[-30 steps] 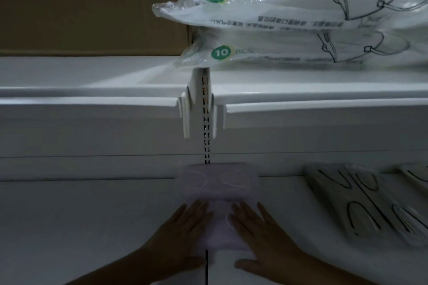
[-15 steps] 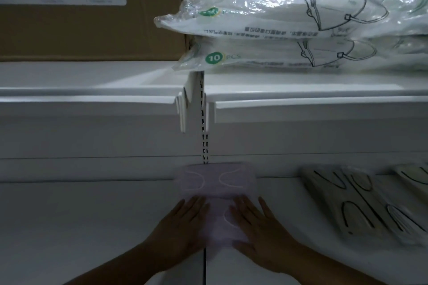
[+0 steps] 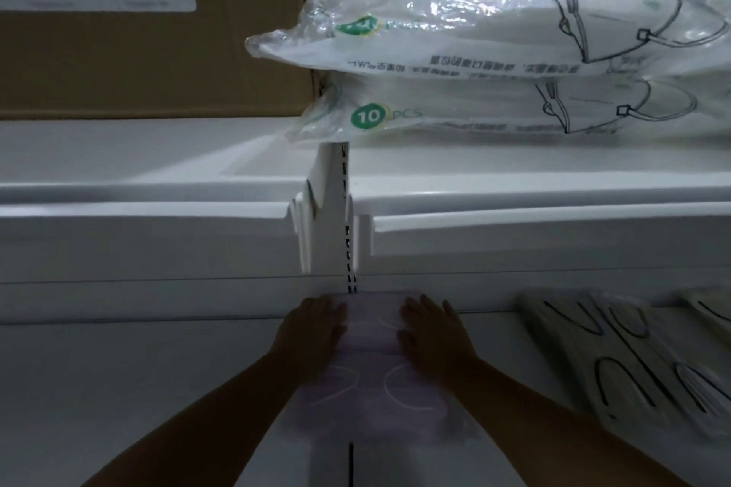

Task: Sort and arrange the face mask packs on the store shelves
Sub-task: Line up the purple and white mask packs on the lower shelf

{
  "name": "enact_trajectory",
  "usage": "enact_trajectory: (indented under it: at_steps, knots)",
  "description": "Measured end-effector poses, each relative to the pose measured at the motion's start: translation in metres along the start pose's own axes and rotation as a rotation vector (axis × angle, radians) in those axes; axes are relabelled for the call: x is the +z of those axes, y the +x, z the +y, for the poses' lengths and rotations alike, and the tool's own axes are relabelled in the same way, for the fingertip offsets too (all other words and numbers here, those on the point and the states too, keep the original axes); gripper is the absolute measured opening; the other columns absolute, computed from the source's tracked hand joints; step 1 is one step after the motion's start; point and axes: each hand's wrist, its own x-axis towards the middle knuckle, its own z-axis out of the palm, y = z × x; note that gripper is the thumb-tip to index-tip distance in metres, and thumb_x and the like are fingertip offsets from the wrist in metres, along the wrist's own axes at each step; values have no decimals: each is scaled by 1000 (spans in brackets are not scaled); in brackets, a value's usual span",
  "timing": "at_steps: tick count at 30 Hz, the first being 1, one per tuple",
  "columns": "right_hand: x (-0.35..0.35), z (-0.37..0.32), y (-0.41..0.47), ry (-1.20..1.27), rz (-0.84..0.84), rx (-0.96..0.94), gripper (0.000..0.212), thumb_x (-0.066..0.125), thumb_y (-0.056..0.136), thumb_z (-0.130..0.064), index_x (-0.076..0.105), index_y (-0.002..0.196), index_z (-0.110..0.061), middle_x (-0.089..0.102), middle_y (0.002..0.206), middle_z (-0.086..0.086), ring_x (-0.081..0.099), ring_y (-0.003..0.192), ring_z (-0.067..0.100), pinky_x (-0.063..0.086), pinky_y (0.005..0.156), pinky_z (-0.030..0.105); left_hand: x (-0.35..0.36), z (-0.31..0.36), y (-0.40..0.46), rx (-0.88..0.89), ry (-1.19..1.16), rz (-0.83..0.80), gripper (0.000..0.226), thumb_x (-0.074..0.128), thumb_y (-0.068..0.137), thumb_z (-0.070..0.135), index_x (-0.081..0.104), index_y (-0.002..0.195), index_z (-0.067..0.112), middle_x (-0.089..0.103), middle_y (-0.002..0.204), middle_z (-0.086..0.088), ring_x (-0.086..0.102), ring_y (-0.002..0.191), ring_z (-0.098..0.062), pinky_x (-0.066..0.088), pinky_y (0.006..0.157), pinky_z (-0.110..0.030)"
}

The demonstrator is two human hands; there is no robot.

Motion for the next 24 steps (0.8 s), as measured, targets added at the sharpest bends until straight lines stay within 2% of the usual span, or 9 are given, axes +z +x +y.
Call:
enact_trajectory:
  at_steps: [4,7,11,13,15,17,19,21,24]
  knots:
    - [-14,-5,2,-23,191,-14,39,41,100,-29,53,134,-15,42,149,2,32,141,21,13,117,44,-24,3,-4,74,-31,167,34,51,93,19,62,125,14,61,125,-13,58,114,-30,49,93,-36]
    - [-39,-11,-8,-46,386,-33,21,73,81,-24,75,99,-14,70,116,5,64,112,26,45,98,49,-54,0,-14,190,-35,452,25,61,74,12,77,93,7,73,90,-13,71,80,-31,59,69,-39]
    - [-51,-12,-46,-19,539,-158,30,91,57,-27,78,81,-16,75,94,1,72,88,19,58,76,44,-64,0,-48,278,-9,491,31,53,77,16,77,96,12,74,93,-5,71,82,-23,58,75,-31]
    - [-40,-16,-74,-18,486,-227,35,93,49,-34,78,76,-18,75,89,-3,72,85,15,58,76,39,-50,5,-72,309,-14,425,35,49,75,20,77,97,16,73,91,0,71,80,-21,58,68,-25]
    - [-21,-21,-96,-64,380,-257,44,93,41,-43,78,75,-20,75,87,-7,72,84,11,50,91,33,-29,15,-95,337,-24,348,34,48,80,25,76,97,19,73,90,3,71,79,-19,57,65,-22]
    - [-1,-25,-111,-94,284,-243,55,89,39,-50,79,84,-20,75,95,-5,72,89,12,22,110,35,-14,22,-110,337,-12,288,48,31,97,34,76,102,17,74,100,-1,72,89,-21,57,75,-25]
    - [10,-27,-119,-137,218,-239,58,75,54,-59,78,96,-19,73,106,1,70,98,15,8,111,37,-6,26,-118,300,44,258,61,22,98,47,72,113,16,70,117,-6,67,107,-24,45,96,-32]
    - [10,-28,-122,-153,176,-253,60,59,66,-62,76,104,-18,69,116,4,67,106,18,8,111,39,-4,29,-122,324,93,219,63,40,87,61,68,121,17,64,127,-9,61,116,-26,32,103,-38]
    - [6,-31,-119,-119,77,-248,72,76,53,-65,74,108,-18,68,119,4,65,109,19,11,108,37,-3,35,-118,341,73,117,75,71,59,68,70,118,21,66,123,-7,65,111,-25,51,91,-35]
